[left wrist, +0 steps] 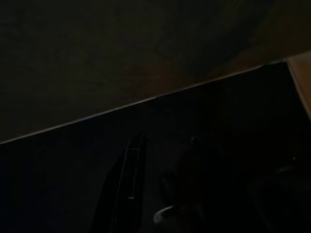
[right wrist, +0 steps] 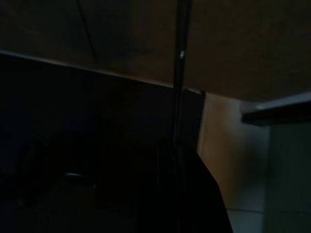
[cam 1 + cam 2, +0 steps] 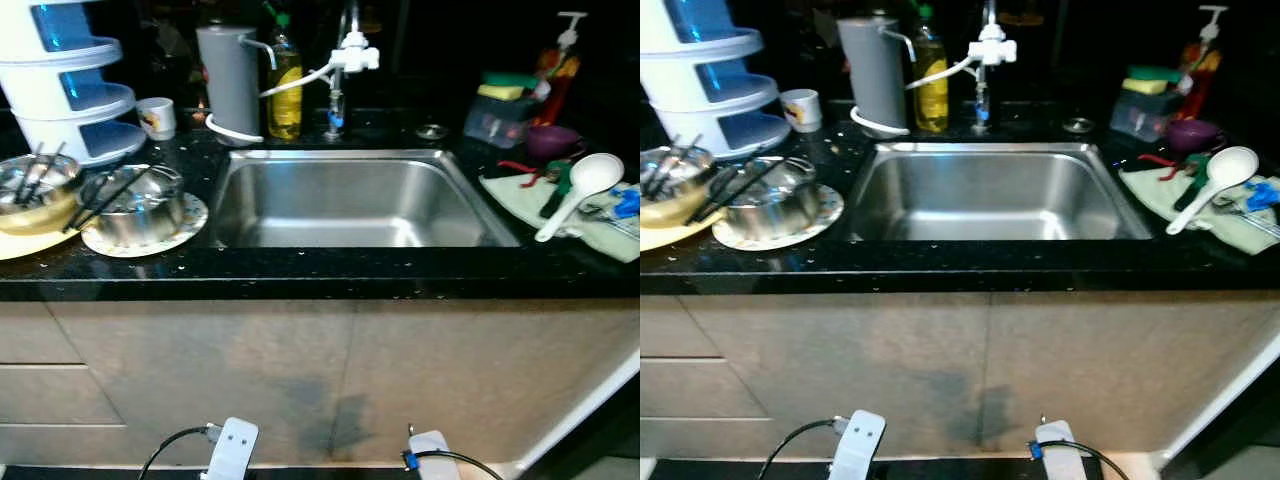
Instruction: Kitchen organization
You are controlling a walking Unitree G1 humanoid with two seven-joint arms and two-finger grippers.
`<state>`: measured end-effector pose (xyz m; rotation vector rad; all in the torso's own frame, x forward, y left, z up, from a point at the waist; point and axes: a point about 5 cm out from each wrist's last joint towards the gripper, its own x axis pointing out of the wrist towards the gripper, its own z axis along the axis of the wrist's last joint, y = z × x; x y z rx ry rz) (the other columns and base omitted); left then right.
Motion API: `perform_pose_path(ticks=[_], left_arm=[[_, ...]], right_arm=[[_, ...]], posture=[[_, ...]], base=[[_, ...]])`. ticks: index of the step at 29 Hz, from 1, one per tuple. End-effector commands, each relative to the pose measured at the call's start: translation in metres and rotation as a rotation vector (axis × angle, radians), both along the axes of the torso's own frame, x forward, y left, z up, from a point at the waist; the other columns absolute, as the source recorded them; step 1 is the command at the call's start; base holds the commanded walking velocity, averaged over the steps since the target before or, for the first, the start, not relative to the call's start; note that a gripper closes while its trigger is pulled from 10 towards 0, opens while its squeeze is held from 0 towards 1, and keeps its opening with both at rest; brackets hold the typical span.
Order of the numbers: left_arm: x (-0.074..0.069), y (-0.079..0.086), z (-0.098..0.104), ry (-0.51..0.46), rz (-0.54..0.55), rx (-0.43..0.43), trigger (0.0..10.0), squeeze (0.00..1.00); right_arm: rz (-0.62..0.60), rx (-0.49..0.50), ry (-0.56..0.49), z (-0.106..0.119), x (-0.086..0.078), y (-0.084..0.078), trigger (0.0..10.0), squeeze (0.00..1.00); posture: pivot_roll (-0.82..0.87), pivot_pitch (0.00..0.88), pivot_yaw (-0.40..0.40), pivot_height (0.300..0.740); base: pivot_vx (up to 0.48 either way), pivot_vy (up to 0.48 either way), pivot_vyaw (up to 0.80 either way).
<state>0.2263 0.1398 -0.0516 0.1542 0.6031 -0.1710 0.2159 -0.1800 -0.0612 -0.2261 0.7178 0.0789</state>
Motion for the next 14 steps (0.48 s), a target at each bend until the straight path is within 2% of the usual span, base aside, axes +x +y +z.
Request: perform_pose_path(ticks=[1,6,9,14], left_arm=[[-0.0042,0.0011,-0.003,0.017,0.0,0.0,10.0,0.0],[-0.0032,0.0011,-0.0026,0.023,0.017,-0.022,10.0,0.0],[-0.0007,0.0024,-0.0011,0.023,0.067,-0.071,10.0,0.0],[0.0006,0.0033,0.001,0.002,0.067,-0.085,10.0,0.0]], right_arm=[[0.001,0.008,0.017,-0.0039,-0.0061,0.0024,10.0,0.0],[0.0,0.01,0.014,-0.0036,-0.0058,0.0027,10.0,0.0],[0.0,0.012,0.013,-0.0035,-0.0057,0.003,10.0,0.0],[0.003,0.012,0.009,-0.0032,-0.0051,0.0037,10.0,0.0]], posture=[[-0.12,0.094,-0.053,0.74],[-0.12,0.094,-0.052,0.74],[-0.12,0.095,-0.052,0.74],[-0.12,0.098,-0.053,0.74]], base=[[0.0,-0.386,0.0],[0.0,-0.382,0.0],[0.0,0.0,0.0],[0.0,0.48,0.0]])
